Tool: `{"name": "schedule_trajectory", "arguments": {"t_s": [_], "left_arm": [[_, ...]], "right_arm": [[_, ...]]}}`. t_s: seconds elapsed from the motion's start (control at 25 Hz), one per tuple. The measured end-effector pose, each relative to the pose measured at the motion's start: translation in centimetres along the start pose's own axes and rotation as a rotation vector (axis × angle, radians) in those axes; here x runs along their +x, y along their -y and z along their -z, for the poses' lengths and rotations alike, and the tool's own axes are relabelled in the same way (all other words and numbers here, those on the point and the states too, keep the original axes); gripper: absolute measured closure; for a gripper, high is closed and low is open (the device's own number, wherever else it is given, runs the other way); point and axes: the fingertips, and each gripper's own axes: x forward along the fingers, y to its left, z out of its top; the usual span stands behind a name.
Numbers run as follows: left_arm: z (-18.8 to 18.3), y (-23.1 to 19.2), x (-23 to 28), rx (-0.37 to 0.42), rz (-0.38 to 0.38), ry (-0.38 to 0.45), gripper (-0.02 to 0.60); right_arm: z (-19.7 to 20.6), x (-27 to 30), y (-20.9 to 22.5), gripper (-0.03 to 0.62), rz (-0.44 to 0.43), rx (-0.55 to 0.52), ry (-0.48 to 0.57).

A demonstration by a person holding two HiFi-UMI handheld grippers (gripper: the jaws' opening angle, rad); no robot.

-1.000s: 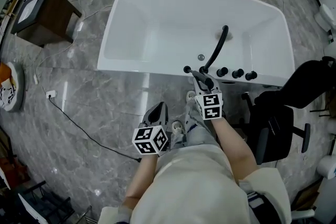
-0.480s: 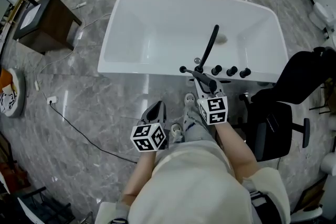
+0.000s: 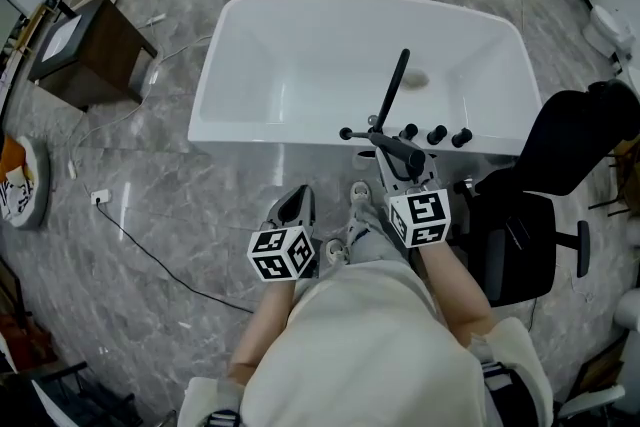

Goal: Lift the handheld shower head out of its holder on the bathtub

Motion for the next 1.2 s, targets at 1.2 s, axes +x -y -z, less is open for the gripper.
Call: {"name": "schedule_trajectory", "arguments": {"t_s": [1.2], "left_arm": [[-2.1, 1.6, 0.1, 0.063, 0.033, 0.053, 0.561]], "right_arm": [[-10.2, -7.0, -0.4, 0.456, -0.034, -0.050, 0.250]]}}
